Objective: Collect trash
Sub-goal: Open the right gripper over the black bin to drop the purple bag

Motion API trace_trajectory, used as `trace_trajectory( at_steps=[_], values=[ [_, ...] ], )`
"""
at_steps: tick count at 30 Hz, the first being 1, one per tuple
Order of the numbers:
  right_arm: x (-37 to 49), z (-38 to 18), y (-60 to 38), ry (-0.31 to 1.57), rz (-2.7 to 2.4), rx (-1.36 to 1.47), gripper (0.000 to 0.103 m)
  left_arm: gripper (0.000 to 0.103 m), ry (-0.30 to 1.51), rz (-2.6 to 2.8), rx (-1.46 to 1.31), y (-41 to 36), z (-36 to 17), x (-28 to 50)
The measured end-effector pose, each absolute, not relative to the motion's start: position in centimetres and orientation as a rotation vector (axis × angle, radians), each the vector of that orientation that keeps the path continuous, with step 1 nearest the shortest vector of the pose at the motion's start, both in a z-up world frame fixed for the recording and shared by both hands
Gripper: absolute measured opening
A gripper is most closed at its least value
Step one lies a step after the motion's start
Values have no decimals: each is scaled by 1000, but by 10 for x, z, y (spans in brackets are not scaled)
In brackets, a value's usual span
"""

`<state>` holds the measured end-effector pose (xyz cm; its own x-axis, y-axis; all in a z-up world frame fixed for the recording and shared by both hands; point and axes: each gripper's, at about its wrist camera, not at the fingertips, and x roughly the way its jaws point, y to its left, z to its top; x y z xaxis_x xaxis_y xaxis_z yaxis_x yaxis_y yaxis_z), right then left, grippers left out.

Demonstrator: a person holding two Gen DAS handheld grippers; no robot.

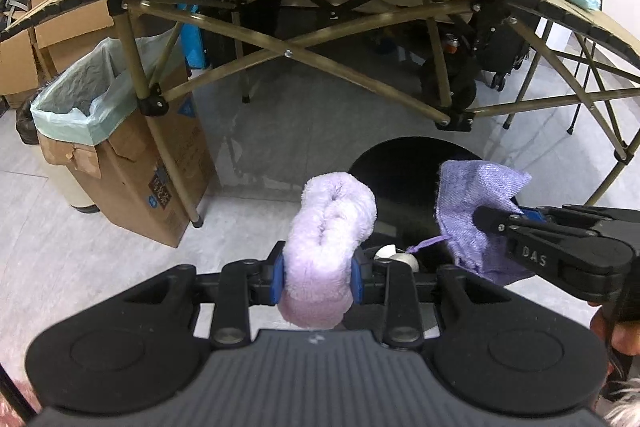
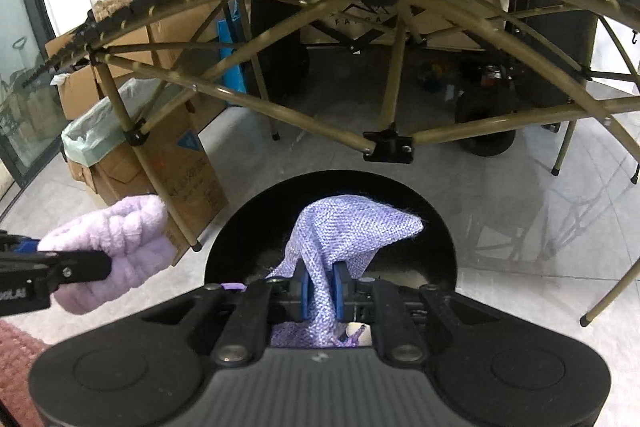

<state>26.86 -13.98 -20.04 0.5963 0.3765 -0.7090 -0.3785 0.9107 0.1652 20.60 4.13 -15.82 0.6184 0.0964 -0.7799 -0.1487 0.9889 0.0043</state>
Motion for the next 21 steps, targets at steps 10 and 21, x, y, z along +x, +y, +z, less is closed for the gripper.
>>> trace_trajectory(
  at_steps=[10, 21],
  values=[
    [276, -208, -130, 831, 405, -83, 95, 31, 883, 181, -50, 50, -159, 208],
    [275, -201, -146, 877, 341, -68, 103, 31, 858, 168, -23, 43, -155, 205]
  ],
)
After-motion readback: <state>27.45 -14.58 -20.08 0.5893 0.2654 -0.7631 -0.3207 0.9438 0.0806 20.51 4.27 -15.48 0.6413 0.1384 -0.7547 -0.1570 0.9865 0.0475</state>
